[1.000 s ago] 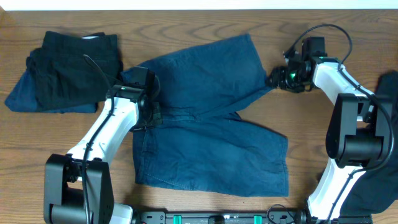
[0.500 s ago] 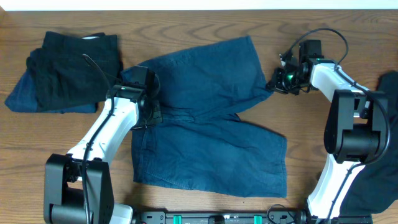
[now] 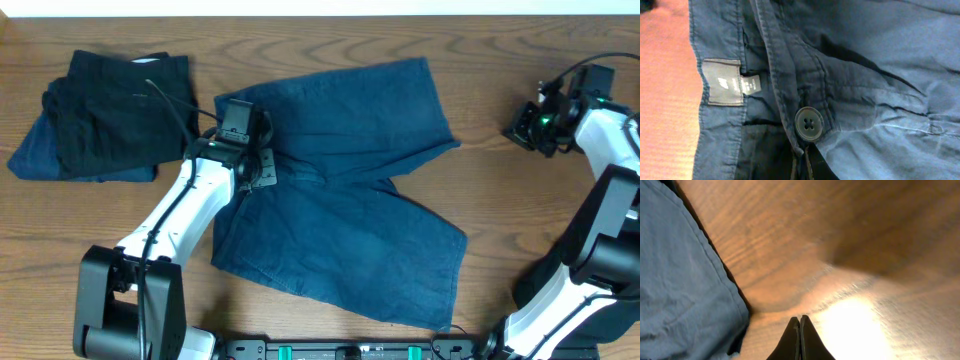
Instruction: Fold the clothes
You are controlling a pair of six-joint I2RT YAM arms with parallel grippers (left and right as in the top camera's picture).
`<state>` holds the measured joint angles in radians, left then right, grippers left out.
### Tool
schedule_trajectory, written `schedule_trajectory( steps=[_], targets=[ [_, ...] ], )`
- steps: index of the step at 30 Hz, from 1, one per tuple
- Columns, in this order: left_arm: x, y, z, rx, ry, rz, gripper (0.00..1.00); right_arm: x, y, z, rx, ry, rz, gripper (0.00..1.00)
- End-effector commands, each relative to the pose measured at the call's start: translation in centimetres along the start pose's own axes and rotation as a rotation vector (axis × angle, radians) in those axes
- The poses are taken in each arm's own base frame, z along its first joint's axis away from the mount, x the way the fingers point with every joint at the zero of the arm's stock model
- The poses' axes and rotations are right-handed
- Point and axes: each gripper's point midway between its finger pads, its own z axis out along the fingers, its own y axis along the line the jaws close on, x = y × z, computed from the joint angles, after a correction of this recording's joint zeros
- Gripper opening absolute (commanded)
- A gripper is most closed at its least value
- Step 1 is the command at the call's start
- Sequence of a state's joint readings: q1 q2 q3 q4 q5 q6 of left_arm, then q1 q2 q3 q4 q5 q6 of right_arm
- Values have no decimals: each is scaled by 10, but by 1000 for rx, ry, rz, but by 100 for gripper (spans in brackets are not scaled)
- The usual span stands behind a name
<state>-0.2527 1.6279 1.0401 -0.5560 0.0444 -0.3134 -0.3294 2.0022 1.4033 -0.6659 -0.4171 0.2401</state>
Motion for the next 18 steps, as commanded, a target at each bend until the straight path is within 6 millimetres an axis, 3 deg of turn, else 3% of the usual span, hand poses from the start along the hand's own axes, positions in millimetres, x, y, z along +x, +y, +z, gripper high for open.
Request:
schedule_trajectory(
  steps=[1, 7, 11, 12, 14, 16, 18],
  targets=[
    [-4, 16, 6, -87, -16, -2, 6, 7, 1, -1, 19, 19, -37, 1],
    [-5, 63, 0, -296, -25, -31, 6, 24, 16, 4, 4, 80, -146, 1],
    [-10, 81, -2, -333, -47, -117, 6, 49, 35, 7, -50, 167, -219, 1],
    [-11, 83, -3, -335, -48, -125, 6, 54, 38, 8, -52, 183, -229, 4],
    [-11, 85, -3, -337, -46, -130, 6, 64, 46, 11, -53, 212, -246, 29],
    [-10, 85, -3, -339, -41, -129, 6, 73, 55, 16, -54, 233, -275, 33],
    [-8, 86, -3, -341, -34, -127, 6, 80, 64, 22, -59, 248, -302, 31]
  ],
)
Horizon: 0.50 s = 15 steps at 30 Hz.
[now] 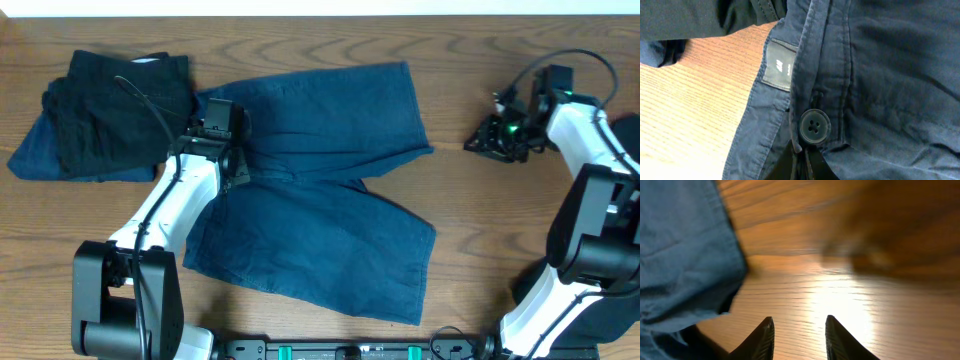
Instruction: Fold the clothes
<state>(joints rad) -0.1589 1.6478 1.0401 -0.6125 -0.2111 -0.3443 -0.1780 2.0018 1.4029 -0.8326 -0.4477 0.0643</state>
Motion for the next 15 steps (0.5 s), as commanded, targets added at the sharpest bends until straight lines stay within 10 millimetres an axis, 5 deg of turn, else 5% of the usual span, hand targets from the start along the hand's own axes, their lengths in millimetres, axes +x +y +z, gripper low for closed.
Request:
schedule_trajectory(
  steps=[1, 9, 15],
  targets=[
    [-1, 8, 1, -47, -3, -18, 6, 10, 23, 12, -27, 33, -78, 30],
    [6, 11, 3, -59, 24, -9, 6, 26, 39, 52, -14, 114, -117, 38],
    [6, 11, 3, -60, 27, -8, 6, 26, 36, 63, -4, 119, -119, 36]
  ],
)
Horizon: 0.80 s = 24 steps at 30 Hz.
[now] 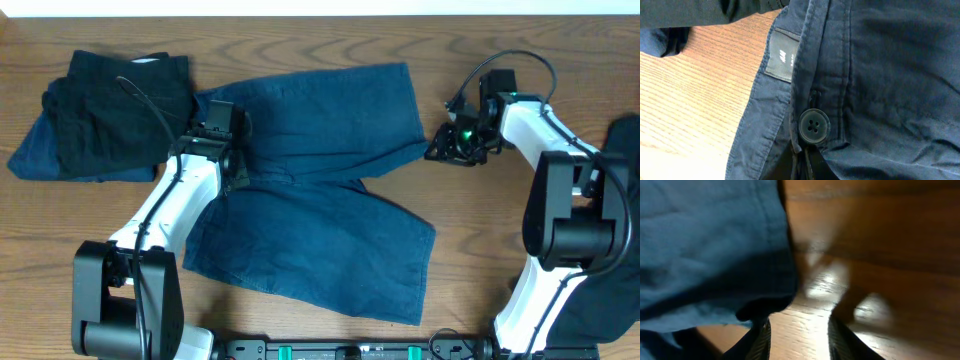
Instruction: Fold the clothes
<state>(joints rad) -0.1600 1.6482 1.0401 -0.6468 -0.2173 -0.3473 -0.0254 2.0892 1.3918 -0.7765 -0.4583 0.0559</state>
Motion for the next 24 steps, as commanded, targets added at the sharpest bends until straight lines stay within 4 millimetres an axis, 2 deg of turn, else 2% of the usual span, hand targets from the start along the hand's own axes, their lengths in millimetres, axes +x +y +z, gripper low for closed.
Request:
schedule_trajectory(
  steps=[1, 10, 14, 20, 24],
  targets=[
    [-1, 7, 3, -42, -1, -16, 6, 2, -6, 10, 25, 10, 6, 36],
    [-1, 7, 3, -42, -1, -16, 6, -13, 0, 10, -12, -46, 0, 36],
    [-1, 7, 3, -42, -1, -16, 6, -17, 19, 9, -119, -57, -13, 35],
    [-1, 7, 3, -42, -1, -15, 6, -3, 24, 9, -142, -6, -17, 33],
    [-1, 7, 3, -41, -1, -16, 6, 1, 18, 12, -96, 9, -23, 33]
  ],
)
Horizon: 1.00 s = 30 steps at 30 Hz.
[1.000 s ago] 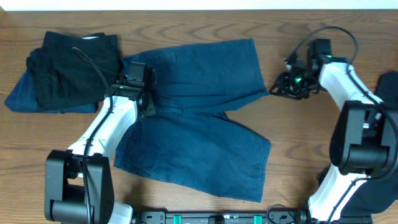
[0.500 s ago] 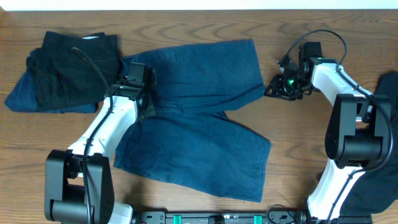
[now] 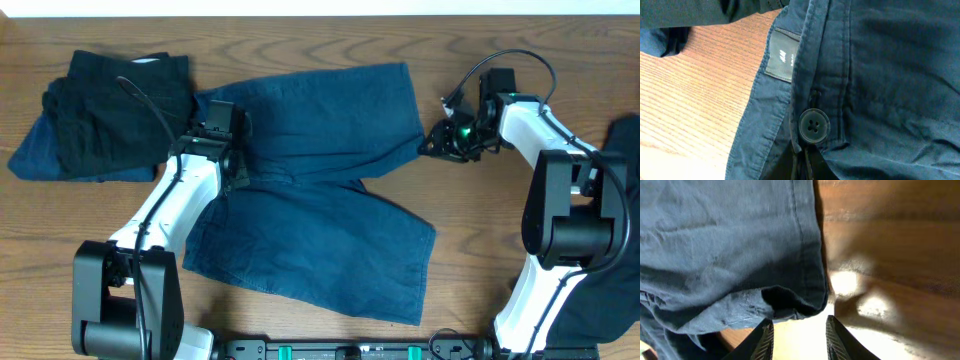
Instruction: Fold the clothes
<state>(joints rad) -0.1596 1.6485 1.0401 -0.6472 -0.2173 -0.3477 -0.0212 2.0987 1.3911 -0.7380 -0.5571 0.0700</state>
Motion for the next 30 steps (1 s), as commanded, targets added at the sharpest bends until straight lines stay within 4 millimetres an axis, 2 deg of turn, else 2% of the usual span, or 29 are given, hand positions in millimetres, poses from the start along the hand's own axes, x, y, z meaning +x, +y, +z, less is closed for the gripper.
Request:
schedule_trajectory(
  steps=[1, 7, 16, 18, 20, 21, 30],
  targets=[
    [-1, 7, 3, -41, -2, -15, 6, 6, -1, 9, 13, 26, -20, 33],
    [-1, 7, 3, -41, -1, -15, 6, 1, -5, 12, 66, 8, -49, 30],
    [-1, 7, 3, -41, -1, -15, 6, 1, 6, 23, 116, 7, -108, 31],
    [-1, 7, 3, -41, -1, -15, 6, 2, 7, 25, 130, 9, -117, 23],
    [-1, 7, 3, -41, -1, -15, 6, 2, 7, 25, 134, 11, -120, 6],
    [-1, 7, 3, -41, -1, -15, 6, 2, 6, 25, 141, 10, -118, 1],
    [1, 8, 3, -47, 8, -11, 6, -3, -21, 18, 284, -25, 5, 1]
  ],
)
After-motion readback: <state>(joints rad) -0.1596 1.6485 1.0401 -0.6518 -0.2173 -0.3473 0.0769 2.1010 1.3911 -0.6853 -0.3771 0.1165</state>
